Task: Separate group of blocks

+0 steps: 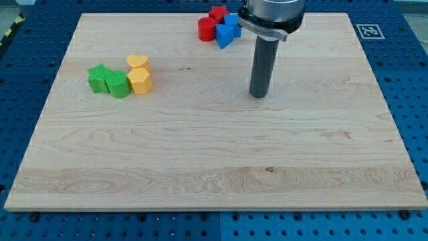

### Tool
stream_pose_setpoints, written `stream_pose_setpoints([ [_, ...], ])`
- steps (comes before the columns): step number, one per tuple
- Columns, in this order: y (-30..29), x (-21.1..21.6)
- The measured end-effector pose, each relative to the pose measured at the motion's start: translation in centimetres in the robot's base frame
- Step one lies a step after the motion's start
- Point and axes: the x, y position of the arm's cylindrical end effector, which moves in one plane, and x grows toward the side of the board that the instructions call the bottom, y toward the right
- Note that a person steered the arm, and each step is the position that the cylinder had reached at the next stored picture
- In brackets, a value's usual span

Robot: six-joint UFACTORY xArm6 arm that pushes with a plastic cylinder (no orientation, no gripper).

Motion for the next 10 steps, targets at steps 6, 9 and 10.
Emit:
stream_pose_setpoints([
  [6, -15.4, -8.6],
  [9, -22.5, -8.7],
  [10, -23.4, -8.0],
])
